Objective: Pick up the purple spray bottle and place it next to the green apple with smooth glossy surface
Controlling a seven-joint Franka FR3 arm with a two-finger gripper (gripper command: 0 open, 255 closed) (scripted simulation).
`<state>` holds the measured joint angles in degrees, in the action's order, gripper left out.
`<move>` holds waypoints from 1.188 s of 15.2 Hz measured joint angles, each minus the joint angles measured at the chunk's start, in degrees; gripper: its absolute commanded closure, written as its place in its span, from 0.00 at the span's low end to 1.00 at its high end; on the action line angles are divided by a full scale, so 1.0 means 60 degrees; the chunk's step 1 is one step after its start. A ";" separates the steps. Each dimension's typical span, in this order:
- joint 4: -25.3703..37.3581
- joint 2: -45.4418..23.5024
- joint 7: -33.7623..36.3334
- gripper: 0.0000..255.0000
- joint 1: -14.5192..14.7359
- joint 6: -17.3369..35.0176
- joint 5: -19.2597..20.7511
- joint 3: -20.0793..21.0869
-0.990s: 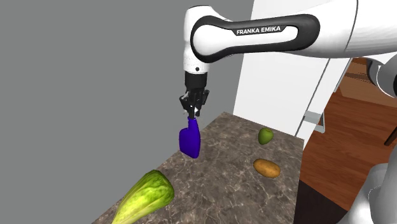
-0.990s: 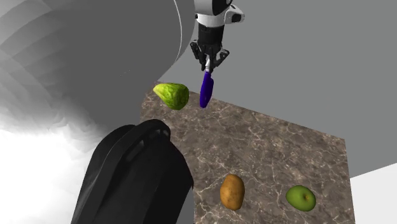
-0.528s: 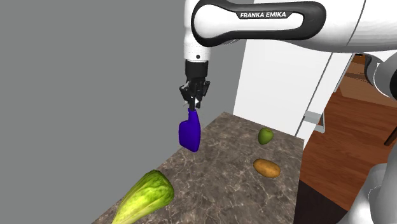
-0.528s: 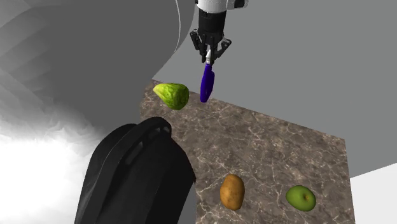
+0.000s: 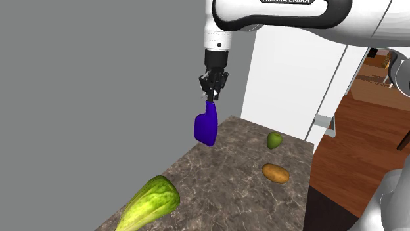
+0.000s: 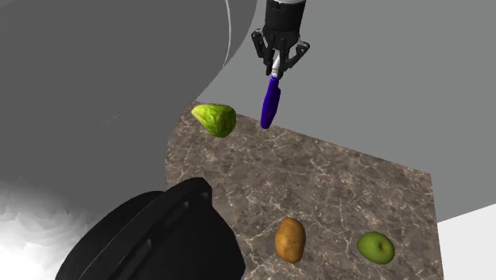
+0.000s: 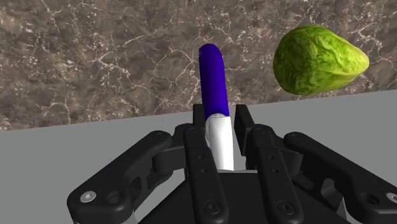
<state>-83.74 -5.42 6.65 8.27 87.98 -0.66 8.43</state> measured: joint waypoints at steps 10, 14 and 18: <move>-0.0050 0.0803 -0.2158 1.00 -0.1155 -0.0797 -0.0083 -0.1030; 0.0270 0.0784 -0.3055 1.00 -0.1607 -0.1115 -0.0064 -0.1475; 0.0822 0.0679 -0.3904 1.00 -0.2048 -0.1584 -0.0055 -0.1898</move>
<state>-78.80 -1.35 -16.78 -4.02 78.48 -0.99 -2.96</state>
